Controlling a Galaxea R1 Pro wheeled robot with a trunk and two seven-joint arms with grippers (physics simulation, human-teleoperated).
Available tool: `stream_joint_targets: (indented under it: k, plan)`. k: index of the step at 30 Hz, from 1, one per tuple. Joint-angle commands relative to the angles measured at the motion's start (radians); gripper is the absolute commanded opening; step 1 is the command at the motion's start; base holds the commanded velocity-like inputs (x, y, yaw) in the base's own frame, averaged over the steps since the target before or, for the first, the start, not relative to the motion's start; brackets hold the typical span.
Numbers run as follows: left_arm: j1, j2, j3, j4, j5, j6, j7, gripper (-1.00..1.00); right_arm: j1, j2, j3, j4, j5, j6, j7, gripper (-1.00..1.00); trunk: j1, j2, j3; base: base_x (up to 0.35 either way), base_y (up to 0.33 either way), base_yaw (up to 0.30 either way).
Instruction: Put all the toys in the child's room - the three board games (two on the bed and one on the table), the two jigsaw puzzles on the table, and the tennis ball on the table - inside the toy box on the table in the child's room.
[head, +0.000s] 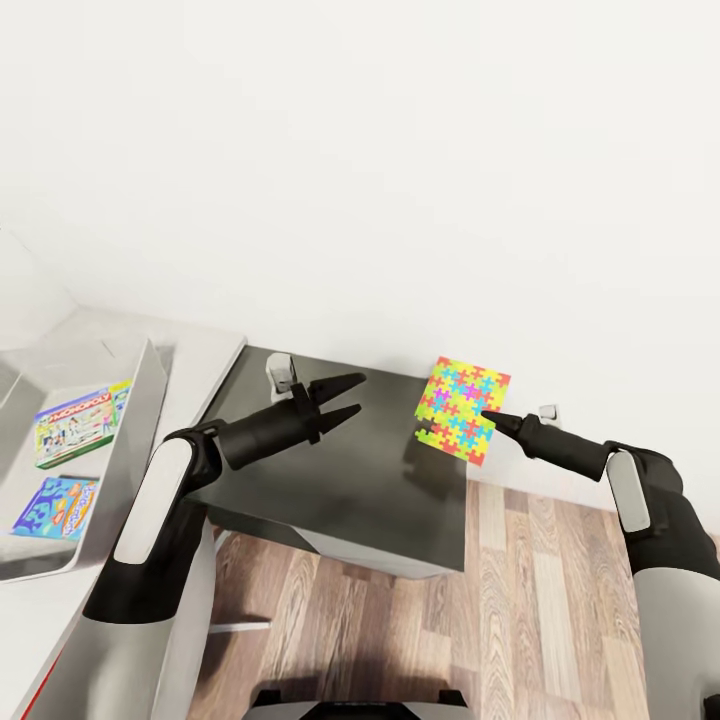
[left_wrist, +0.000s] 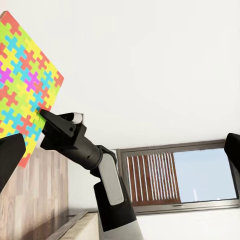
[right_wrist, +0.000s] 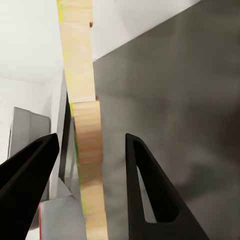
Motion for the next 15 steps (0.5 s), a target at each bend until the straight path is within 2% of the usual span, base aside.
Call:
stream_joint_targets:
  k: [1,15]
  plan:
    - [-0.001,0.0,0.001,0.0,0.005,0.003,0.006,1.0,-0.001,0.0,-0.001,-0.001,0.006,0.003,0.007,-1.0,0.001,-0.002,0.0,0.0,0.0,0.0]
    - [-0.001,0.0,0.001,0.0,0.005,0.003,0.008,1.0,0.003,0.0,-0.002,-0.023,0.006,0.027,0.007,-1.0,0.001,-0.002,0.022,0.0,0.0,0.0]
